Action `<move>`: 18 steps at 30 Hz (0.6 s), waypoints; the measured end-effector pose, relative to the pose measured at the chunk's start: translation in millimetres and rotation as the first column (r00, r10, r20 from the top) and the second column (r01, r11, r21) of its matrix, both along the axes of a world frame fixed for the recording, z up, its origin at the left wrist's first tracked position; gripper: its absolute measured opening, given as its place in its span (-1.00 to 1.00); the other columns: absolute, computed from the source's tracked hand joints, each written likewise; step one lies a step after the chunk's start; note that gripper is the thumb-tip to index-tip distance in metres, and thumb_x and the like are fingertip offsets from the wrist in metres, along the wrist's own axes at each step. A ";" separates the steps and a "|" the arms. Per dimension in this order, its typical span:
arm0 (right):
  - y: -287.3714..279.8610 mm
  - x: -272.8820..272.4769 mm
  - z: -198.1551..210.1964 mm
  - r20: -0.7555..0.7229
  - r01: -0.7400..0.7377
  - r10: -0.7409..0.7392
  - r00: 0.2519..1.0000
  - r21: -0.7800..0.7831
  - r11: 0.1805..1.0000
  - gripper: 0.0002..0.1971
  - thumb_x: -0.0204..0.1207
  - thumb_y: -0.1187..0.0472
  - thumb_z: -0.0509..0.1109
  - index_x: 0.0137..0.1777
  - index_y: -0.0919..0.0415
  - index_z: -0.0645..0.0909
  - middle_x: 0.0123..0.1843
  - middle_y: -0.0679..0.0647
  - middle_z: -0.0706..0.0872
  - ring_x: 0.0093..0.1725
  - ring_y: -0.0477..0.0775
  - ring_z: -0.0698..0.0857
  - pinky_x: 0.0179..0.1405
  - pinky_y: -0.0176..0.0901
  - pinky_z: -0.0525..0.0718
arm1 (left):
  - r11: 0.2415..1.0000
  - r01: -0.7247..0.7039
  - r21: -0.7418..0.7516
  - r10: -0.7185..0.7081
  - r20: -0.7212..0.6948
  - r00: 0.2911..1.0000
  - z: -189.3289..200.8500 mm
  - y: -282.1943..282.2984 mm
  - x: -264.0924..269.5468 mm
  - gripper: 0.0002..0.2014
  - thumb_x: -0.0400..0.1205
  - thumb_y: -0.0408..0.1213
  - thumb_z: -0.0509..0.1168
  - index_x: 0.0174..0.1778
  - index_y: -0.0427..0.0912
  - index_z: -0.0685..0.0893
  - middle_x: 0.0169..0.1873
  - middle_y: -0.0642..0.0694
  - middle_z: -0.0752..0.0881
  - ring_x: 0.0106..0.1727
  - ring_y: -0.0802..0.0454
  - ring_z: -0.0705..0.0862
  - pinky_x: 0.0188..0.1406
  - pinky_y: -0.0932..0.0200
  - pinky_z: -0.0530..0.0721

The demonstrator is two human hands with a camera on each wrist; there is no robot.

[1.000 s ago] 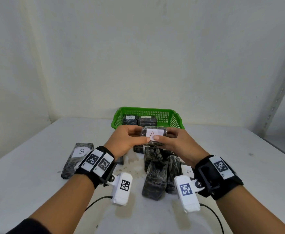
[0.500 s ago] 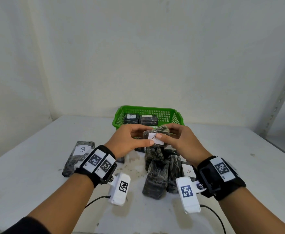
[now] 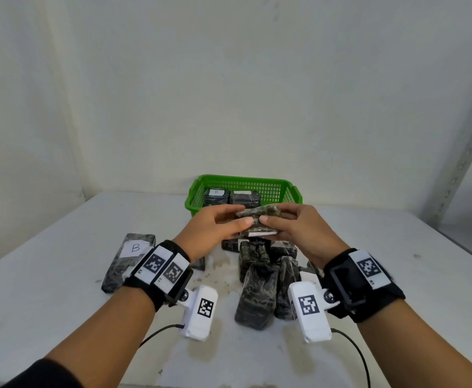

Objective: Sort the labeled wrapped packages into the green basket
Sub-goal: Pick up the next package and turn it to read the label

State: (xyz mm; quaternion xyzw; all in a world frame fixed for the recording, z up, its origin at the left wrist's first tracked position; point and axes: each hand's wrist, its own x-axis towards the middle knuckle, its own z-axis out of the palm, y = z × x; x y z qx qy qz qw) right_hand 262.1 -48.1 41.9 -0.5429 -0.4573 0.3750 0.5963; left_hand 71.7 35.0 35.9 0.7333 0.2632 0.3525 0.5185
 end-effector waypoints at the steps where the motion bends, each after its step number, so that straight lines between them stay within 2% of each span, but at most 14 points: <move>1: 0.4 -0.8 -1.8 0.019 0.008 -0.008 1.000 -0.003 1.000 -0.58 0.49 0.37 0.65 0.32 0.43 0.68 0.17 0.32 0.87 0.10 0.26 0.90 0.04 0.03 0.90 | 0.999 -0.016 -0.036 0.017 0.015 1.000 -1.1 0.4 1.0 -0.56 0.54 -0.24 0.52 0.36 -0.12 0.69 0.17 -0.05 0.80 0.17 0.04 0.79 0.28 -0.03 0.72; 3: 1.1 -1.7 -4.8 0.046 0.006 -0.005 0.999 -0.018 1.000 -0.55 0.46 0.33 0.69 0.31 0.40 0.69 0.15 0.29 0.88 0.08 0.21 0.91 -0.01 -0.02 0.90 | 0.998 -0.044 -0.047 0.045 0.015 0.999 -4.1 2.0 2.5 -0.62 0.54 -0.33 0.52 0.29 -0.15 0.74 0.09 -0.09 0.83 0.12 -0.02 0.82 0.29 -0.08 0.72; 6: 1.2 -2.8 -6.0 0.113 -0.015 0.021 0.993 -0.048 0.999 -0.56 0.38 0.27 0.75 0.24 0.31 0.76 0.09 0.19 0.91 0.04 0.11 0.92 -0.08 -0.17 0.84 | 0.998 -0.059 -0.011 0.059 -0.002 0.998 -5.4 3.1 2.2 -0.63 0.50 -0.35 0.55 0.24 -0.12 0.78 0.02 -0.04 0.86 0.08 0.06 0.83 0.28 0.02 0.72; 11: 1.6 -1.1 -6.3 0.144 0.009 -0.005 0.990 -0.029 1.000 -0.63 0.38 0.32 0.75 0.17 0.33 0.78 0.03 0.19 0.93 0.05 0.18 0.91 0.10 -0.02 0.86 | 0.999 -0.053 -0.005 0.053 0.003 0.999 -4.9 4.0 3.8 -0.66 0.49 -0.34 0.55 0.20 -0.09 0.80 -0.02 -0.03 0.87 0.06 0.03 0.84 0.24 0.05 0.74; 15: -2.4 3.0 -3.7 0.056 -0.085 0.088 0.995 -0.054 0.995 -0.57 0.47 0.40 0.66 0.33 0.35 0.70 0.20 0.29 0.87 0.14 0.21 0.89 0.01 -0.13 0.86 | 0.997 -0.070 -0.016 0.071 0.021 0.997 -4.0 8.4 0.7 -0.64 0.49 -0.36 0.55 0.21 -0.12 0.79 0.02 -0.05 0.86 0.09 -0.03 0.83 0.15 0.10 0.75; 18: -0.9 5.6 -4.2 0.117 -0.044 0.051 0.992 -0.065 0.997 -0.52 0.46 0.36 0.68 0.37 0.35 0.68 0.26 0.30 0.83 0.17 0.25 0.88 0.05 -0.06 0.87 | 0.997 -0.069 -0.017 0.070 0.027 0.997 -2.9 8.6 -0.2 -0.63 0.49 -0.39 0.55 0.23 -0.14 0.78 0.02 -0.07 0.86 0.08 -0.02 0.83 0.13 0.13 0.76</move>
